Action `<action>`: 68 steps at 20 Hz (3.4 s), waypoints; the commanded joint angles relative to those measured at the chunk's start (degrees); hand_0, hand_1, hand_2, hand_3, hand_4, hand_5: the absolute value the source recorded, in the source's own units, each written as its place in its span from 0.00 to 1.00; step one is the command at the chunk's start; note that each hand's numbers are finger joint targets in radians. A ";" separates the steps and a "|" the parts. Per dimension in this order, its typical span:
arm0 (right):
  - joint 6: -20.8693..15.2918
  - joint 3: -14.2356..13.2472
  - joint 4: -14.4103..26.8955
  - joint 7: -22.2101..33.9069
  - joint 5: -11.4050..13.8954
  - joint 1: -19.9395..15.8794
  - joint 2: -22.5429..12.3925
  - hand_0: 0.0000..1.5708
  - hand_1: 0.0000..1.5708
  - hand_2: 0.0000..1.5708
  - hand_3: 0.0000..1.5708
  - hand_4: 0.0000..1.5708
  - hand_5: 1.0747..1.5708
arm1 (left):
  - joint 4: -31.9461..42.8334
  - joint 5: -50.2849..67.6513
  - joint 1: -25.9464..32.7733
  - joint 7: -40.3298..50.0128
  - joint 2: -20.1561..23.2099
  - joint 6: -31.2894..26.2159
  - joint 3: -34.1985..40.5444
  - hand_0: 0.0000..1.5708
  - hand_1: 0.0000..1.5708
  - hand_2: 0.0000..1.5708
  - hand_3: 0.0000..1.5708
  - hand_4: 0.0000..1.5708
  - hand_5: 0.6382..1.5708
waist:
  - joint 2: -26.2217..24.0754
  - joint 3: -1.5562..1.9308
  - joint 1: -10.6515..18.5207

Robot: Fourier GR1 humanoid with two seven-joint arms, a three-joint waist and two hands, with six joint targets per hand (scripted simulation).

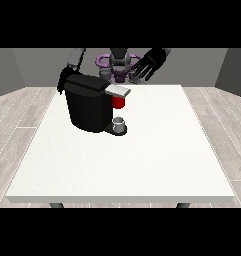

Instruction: Insert the coffee pod into the coffee machine and close the lid

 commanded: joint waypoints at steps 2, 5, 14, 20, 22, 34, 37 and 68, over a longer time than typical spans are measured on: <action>0.07 -0.67 0.07 -0.63 -0.70 4.98 0.05 0.00 0.00 0.00 0.00 0.00 1.00 | 0.36 12.00 9.14 -3.54 -8.49 -0.26 8.65 0.00 0.00 0.00 0.00 0.27 1.00 | -7.91 -0.12 5.03; 1.59 -2.86 -1.00 -0.77 -3.41 3.82 -1.04 0.00 0.00 0.00 0.00 0.00 1.00 | 1.54 19.63 13.38 -4.04 -12.27 -1.85 14.86 0.00 0.00 0.00 0.00 0.00 1.00 | -11.36 -0.12 8.71; 9.13 2.52 -8.97 4.82 -4.46 2.93 -1.79 0.00 0.00 0.00 0.00 0.04 1.00 | 1.55 20.39 28.45 -4.52 -15.54 -3.30 13.14 0.00 0.00 0.00 0.00 0.28 1.00 | -21.58 0.01 12.04; 10.52 1.43 -8.72 5.25 -3.33 0.53 -5.49 0.00 0.00 0.00 0.00 0.05 1.00 | -5.49 25.01 31.53 -0.97 -17.51 -4.69 10.52 0.00 0.00 0.00 0.00 0.25 1.00 | -21.17 0.04 15.59; 11.59 -3.73 -3.83 6.53 -6.26 -3.76 -8.63 0.00 0.00 0.00 0.00 0.00 1.00 | -6.45 28.94 30.03 2.38 -17.53 -5.05 7.15 0.00 0.00 0.00 0.00 0.23 1.00 | -20.20 0.06 18.72; 11.73 -9.10 3.68 9.39 -13.45 -14.47 -7.92 0.00 0.00 0.00 0.00 0.06 1.00 | -21.98 34.18 34.84 4.42 -17.55 -1.48 -0.30 0.00 0.00 0.00 0.00 0.23 1.00 | -10.34 0.05 20.62; 13.85 -8.60 5.06 8.76 -14.17 -13.57 -8.21 0.00 0.00 0.00 0.00 0.09 1.00 | -25.83 34.85 36.46 6.59 -16.03 -3.24 1.50 0.00 0.00 0.00 0.00 0.22 1.00 | -8.35 0.04 19.63; 11.20 0.73 11.48 6.70 -5.14 -35.34 -5.87 0.00 0.00 0.00 0.00 0.07 1.00 | -43.57 37.85 44.61 9.31 -12.61 -0.53 -1.12 0.00 0.00 0.00 0.00 0.23 1.00 | 3.41 0.01 19.42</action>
